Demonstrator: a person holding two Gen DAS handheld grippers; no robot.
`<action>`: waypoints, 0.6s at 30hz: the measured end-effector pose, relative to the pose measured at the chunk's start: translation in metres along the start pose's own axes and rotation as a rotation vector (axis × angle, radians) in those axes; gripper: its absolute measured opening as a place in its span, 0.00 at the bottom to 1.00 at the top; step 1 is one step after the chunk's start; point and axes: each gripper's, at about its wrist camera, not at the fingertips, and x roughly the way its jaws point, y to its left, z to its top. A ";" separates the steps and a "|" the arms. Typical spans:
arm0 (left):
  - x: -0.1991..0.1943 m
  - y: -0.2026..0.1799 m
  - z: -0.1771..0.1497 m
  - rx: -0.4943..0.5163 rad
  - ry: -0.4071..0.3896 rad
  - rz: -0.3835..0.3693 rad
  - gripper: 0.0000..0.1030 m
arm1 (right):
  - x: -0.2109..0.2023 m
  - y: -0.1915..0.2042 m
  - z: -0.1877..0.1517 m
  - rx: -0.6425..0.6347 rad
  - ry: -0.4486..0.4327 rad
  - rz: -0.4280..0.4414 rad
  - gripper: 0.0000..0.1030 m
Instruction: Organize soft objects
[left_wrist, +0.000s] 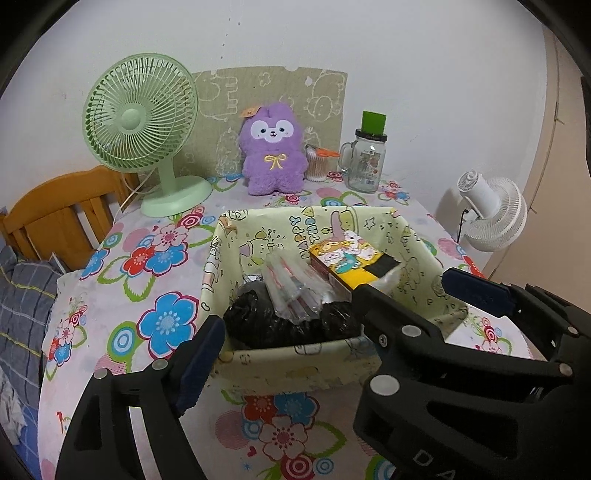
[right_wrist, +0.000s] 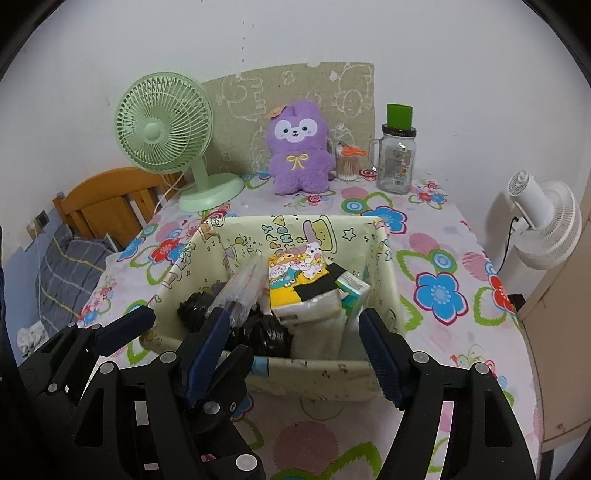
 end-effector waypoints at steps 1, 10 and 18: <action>-0.002 -0.001 -0.001 0.001 -0.003 0.000 0.83 | -0.002 0.000 -0.001 0.000 -0.003 -0.001 0.73; -0.019 -0.009 -0.011 0.005 -0.034 0.008 0.89 | -0.027 -0.006 -0.014 0.004 -0.038 -0.022 0.78; -0.035 -0.016 -0.020 0.015 -0.059 0.000 0.95 | -0.047 -0.010 -0.025 0.013 -0.068 -0.041 0.82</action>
